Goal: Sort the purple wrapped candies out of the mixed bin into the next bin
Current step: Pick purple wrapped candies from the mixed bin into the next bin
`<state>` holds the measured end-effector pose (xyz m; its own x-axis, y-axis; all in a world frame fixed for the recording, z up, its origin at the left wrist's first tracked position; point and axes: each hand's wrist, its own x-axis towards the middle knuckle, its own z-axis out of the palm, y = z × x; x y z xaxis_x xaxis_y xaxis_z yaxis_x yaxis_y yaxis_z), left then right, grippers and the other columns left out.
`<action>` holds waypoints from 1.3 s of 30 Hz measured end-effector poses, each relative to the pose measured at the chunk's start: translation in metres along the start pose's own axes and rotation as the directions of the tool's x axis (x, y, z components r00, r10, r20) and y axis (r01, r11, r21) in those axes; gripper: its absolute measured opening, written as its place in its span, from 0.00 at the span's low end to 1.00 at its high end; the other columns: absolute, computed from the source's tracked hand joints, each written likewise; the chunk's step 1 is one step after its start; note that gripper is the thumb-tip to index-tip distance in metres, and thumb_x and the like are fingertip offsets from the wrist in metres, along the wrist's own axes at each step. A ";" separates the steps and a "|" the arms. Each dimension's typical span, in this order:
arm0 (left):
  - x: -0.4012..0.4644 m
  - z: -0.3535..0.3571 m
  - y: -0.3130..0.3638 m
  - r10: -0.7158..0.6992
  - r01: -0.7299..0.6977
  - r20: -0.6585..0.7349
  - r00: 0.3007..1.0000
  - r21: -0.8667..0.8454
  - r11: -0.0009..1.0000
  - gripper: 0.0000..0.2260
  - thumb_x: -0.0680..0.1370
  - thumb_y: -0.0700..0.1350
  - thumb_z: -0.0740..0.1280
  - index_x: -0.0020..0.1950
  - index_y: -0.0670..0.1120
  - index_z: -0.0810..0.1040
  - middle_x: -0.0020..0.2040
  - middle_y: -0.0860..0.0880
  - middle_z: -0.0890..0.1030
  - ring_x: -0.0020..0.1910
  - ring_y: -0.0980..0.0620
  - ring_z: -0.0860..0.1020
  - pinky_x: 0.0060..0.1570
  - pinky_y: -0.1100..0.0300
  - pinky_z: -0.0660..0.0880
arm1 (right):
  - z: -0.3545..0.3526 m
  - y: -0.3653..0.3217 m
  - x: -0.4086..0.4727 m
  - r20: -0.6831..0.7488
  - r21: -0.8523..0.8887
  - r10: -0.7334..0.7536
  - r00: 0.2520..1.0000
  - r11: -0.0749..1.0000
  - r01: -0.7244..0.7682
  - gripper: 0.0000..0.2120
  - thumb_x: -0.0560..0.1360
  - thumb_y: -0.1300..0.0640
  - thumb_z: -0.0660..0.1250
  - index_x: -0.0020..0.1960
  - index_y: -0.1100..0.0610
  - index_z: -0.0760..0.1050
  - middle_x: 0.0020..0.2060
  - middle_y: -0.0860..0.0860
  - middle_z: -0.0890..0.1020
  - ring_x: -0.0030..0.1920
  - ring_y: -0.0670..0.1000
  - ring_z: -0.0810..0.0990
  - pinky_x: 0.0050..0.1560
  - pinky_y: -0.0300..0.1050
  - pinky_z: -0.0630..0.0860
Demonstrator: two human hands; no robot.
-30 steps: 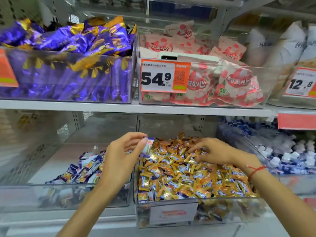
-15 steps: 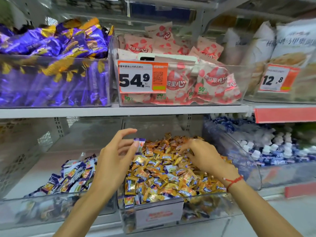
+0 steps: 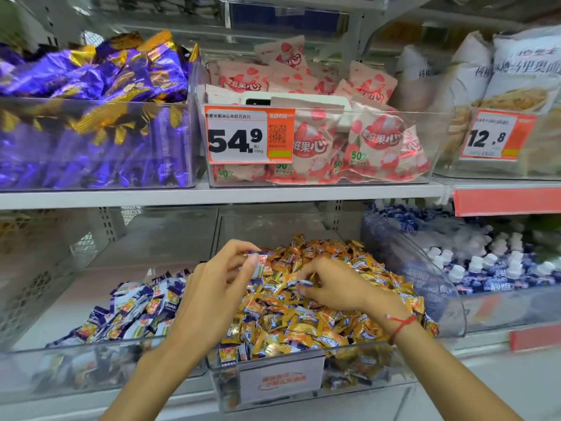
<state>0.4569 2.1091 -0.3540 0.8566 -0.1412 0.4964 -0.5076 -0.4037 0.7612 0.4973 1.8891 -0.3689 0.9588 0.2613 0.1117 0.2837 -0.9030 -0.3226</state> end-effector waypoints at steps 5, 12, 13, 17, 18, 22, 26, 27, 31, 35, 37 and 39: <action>0.000 0.000 0.002 -0.002 0.001 0.020 1.000 0.058 0.998 0.10 0.76 0.57 0.62 0.56 0.61 0.77 0.49 0.63 0.82 0.47 0.66 0.80 0.48 0.63 0.79 | -0.023 -0.019 -0.022 -0.078 0.690 0.091 0.993 0.723 -0.013 0.13 0.75 0.54 0.70 0.59 0.55 0.75 0.50 0.48 0.85 0.50 0.46 0.84 0.54 0.42 0.78; 0.003 0.004 0.002 -0.015 0.015 -0.034 0.999 -0.002 1.000 0.11 0.80 0.59 0.57 0.54 0.63 0.79 0.44 0.55 0.84 0.44 0.56 0.82 0.43 0.49 0.81 | -0.018 -0.066 -0.029 -0.151 0.880 0.171 0.974 0.471 0.054 0.06 0.67 0.55 0.76 0.43 0.55 0.84 0.36 0.48 0.85 0.38 0.43 0.81 0.39 0.34 0.76; 0.003 0.005 0.003 -0.008 0.008 -0.014 1.000 -0.040 0.999 0.13 0.80 0.61 0.56 0.55 0.62 0.79 0.45 0.55 0.84 0.44 0.55 0.82 0.43 0.48 0.81 | -0.015 -0.069 -0.028 -0.189 0.889 0.208 0.960 0.452 0.077 0.06 0.68 0.56 0.76 0.44 0.56 0.84 0.35 0.49 0.85 0.37 0.44 0.81 0.39 0.33 0.76; 0.002 0.004 0.014 0.054 -0.048 0.051 0.997 -0.109 0.993 0.11 0.76 0.54 0.67 0.57 0.65 0.74 0.49 0.74 0.78 0.52 0.73 0.75 0.50 0.70 0.75 | -0.014 -0.070 -0.025 -0.166 0.958 0.266 0.950 0.270 0.092 0.08 0.72 0.57 0.72 0.50 0.57 0.83 0.40 0.54 0.86 0.42 0.48 0.85 0.45 0.34 0.79; 0.002 0.002 0.013 0.074 -0.070 0.038 0.997 -0.102 0.992 0.13 0.76 0.49 0.69 0.56 0.65 0.73 0.47 0.76 0.77 0.51 0.75 0.75 0.47 0.73 0.73 | -0.014 -0.070 -0.025 -0.137 0.970 0.240 0.961 0.230 0.080 0.09 0.73 0.57 0.71 0.52 0.57 0.82 0.42 0.54 0.86 0.45 0.48 0.85 0.47 0.34 0.79; 0.006 -0.013 0.004 0.086 -0.089 -0.021 0.996 -0.138 0.986 0.10 0.78 0.43 0.67 0.57 0.56 0.78 0.50 0.65 0.82 0.52 0.66 0.78 0.46 0.72 0.74 | -0.014 -0.075 -0.027 -0.103 0.956 0.054 0.993 0.280 0.084 0.11 0.77 0.58 0.66 0.58 0.52 0.79 0.49 0.52 0.86 0.53 0.48 0.84 0.53 0.36 0.78; 0.006 -0.030 -0.004 0.082 -0.089 -0.060 0.995 -0.137 0.987 0.10 0.78 0.43 0.67 0.52 0.59 0.77 0.48 0.66 0.81 0.50 0.66 0.78 0.45 0.74 0.72 | -0.012 -0.069 -0.017 -0.118 0.757 -0.075 0.990 0.638 0.139 0.16 0.76 0.54 0.70 0.63 0.47 0.76 0.56 0.44 0.82 0.54 0.42 0.82 0.51 0.36 0.78; 0.006 -0.034 -0.005 0.075 -0.085 -0.076 0.994 -0.128 0.988 0.11 0.78 0.42 0.67 0.50 0.60 0.76 0.46 0.69 0.80 0.49 0.69 0.78 0.44 0.76 0.71 | -0.008 -0.067 -0.012 -0.089 0.623 -0.166 0.982 0.760 0.185 0.17 0.74 0.53 0.72 0.62 0.47 0.77 0.57 0.43 0.81 0.56 0.40 0.79 0.53 0.34 0.76; 0.003 -0.041 -0.013 0.050 -0.061 -0.099 0.994 -0.110 0.992 0.13 0.78 0.43 0.67 0.47 0.63 0.72 0.43 0.78 0.75 0.47 0.78 0.73 0.44 0.80 0.69 | 0.026 -0.063 0.010 0.315 0.086 -0.438 0.842 0.897 0.434 0.24 0.72 0.44 0.72 0.66 0.46 0.75 0.68 0.45 0.71 0.68 0.43 0.65 0.69 0.40 0.62; 0.001 -0.041 -0.015 0.058 -0.066 -0.099 0.993 -0.075 0.995 0.10 0.78 0.46 0.67 0.48 0.63 0.73 0.46 0.75 0.77 0.50 0.75 0.74 0.46 0.78 0.69 | 0.028 -0.055 0.031 0.332 -0.146 -0.484 0.809 0.821 0.551 0.21 0.74 0.44 0.69 0.66 0.45 0.74 0.64 0.48 0.74 0.64 0.50 0.69 0.61 0.50 0.70; 0.000 -0.041 -0.014 0.071 -0.078 -0.099 0.993 -0.073 0.994 0.09 0.78 0.46 0.67 0.49 0.62 0.74 0.47 0.72 0.78 0.50 0.71 0.76 0.46 0.77 0.70 | 0.020 -0.046 0.036 0.308 -0.187 -0.474 0.825 0.820 0.541 0.18 0.75 0.43 0.67 0.65 0.44 0.75 0.61 0.46 0.75 0.60 0.48 0.70 0.54 0.46 0.70; 0.001 -0.040 -0.014 0.078 -0.085 -0.100 0.992 -0.073 0.994 0.10 0.78 0.46 0.67 0.49 0.63 0.74 0.46 0.73 0.78 0.49 0.72 0.75 0.45 0.77 0.70 | 0.015 -0.032 0.040 0.232 -0.219 -0.452 0.861 0.839 0.499 0.15 0.77 0.44 0.66 0.62 0.43 0.77 0.58 0.45 0.76 0.59 0.47 0.70 0.51 0.46 0.71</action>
<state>0.4607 2.1506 -0.3473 0.8009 -0.0809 0.5933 -0.5842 -0.3231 0.7446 0.5264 1.9333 -0.3678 0.7017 0.7121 0.0237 0.7124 -0.7017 -0.0093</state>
